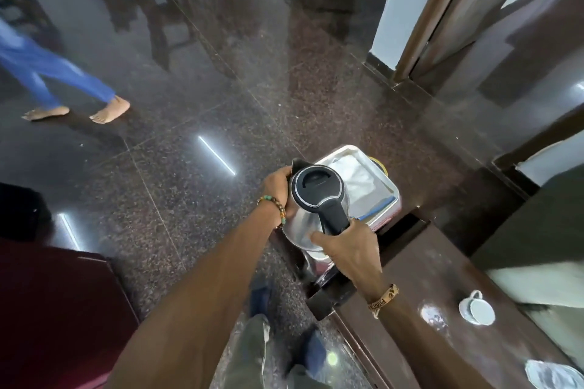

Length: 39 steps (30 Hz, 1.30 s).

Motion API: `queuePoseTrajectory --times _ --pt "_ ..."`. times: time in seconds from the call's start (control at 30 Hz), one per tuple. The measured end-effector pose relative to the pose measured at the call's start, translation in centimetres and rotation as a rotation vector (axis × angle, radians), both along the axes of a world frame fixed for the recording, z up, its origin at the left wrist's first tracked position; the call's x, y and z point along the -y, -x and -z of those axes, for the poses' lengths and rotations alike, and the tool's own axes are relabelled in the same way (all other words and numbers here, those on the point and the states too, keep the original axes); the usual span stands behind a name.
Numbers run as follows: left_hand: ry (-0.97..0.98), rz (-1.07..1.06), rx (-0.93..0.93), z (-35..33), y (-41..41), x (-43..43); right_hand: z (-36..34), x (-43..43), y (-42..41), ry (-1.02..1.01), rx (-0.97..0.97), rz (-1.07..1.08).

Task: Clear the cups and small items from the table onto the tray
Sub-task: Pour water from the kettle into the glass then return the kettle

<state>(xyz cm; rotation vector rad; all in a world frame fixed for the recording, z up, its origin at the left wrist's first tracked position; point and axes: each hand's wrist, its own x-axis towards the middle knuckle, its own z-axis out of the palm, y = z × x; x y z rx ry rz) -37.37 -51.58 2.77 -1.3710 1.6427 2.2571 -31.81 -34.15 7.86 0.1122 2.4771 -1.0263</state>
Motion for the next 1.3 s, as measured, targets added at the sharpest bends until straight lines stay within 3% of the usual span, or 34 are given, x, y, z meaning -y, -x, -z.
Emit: queuePoseTrajectory --times 0.37,0.83,1.3 --pt "-0.241 -0.096 0.039 7.9 9.2 2.2 8.0 3.4 7.6 -0.023 0.02 0.171" --pt "-0.199 -0.001 0.027 12.7 10.6 3.8 13.8 4.1 8.8 -0.02 0.118 0.232" --pt "-0.081 0.026 0.102 13.0 10.3 3.9 15.6 3.5 8.7 -0.043 0.151 0.234"
